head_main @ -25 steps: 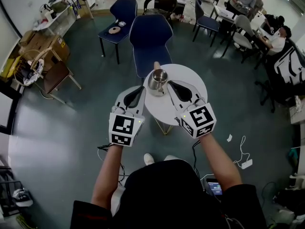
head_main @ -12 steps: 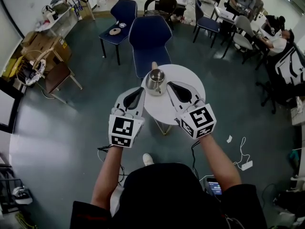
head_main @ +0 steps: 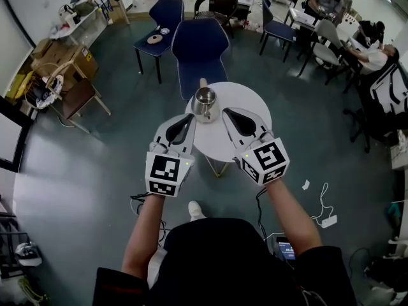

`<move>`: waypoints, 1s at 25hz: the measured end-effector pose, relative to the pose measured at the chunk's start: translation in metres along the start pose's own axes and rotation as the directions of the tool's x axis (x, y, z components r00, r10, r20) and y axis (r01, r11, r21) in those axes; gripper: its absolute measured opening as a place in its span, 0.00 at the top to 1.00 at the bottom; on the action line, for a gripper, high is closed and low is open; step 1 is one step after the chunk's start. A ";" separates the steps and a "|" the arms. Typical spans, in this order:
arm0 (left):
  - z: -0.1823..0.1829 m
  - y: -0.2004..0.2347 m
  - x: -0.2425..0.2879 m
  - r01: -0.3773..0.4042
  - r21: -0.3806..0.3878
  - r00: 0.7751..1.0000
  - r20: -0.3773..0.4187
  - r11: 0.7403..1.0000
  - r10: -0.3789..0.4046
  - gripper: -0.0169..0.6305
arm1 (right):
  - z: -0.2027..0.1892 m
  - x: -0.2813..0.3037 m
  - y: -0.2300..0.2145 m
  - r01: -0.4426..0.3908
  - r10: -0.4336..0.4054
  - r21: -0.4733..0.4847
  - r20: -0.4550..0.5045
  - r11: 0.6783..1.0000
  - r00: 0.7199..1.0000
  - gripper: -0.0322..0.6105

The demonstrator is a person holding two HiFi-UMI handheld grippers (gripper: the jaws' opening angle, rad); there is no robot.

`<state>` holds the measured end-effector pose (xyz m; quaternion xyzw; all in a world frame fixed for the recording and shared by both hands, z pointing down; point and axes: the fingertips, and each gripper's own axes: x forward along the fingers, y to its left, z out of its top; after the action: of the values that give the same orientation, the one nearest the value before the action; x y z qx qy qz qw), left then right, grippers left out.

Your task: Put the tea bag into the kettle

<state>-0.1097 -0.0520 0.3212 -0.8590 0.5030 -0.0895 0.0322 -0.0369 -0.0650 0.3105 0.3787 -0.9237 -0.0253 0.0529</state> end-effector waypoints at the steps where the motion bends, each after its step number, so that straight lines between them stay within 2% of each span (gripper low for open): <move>1: 0.002 -0.005 0.000 0.001 0.003 1.000 0.000 1.000 -0.001 0.95 | -0.001 -0.005 -0.001 0.000 0.000 0.001 0.000 1.000 1.000 0.92; 6: 0.010 -0.026 0.000 0.004 0.008 1.000 0.002 1.000 -0.004 0.95 | 0.000 -0.024 -0.005 -0.001 0.001 -0.001 0.008 1.000 1.000 0.92; 11: 0.020 -0.047 -0.005 0.013 -0.032 1.000 0.021 0.999 -0.012 0.95 | -0.001 -0.043 -0.006 -0.004 0.004 0.002 0.015 1.000 1.000 0.92; 19: 0.023 -0.074 -0.018 0.004 0.002 1.000 0.016 1.000 -0.004 0.95 | 0.000 -0.073 0.003 -0.018 0.018 -0.005 0.018 1.000 1.000 0.92; 25: 0.030 -0.097 -0.032 0.006 -0.022 1.000 0.023 1.000 -0.005 0.95 | -0.001 -0.095 0.011 -0.022 0.022 -0.008 0.025 1.000 0.999 0.92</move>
<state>-0.0363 0.0228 0.3020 -0.8616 0.5013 -0.0743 0.0283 0.0229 0.0092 0.3044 0.3679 -0.9283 -0.0332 0.0433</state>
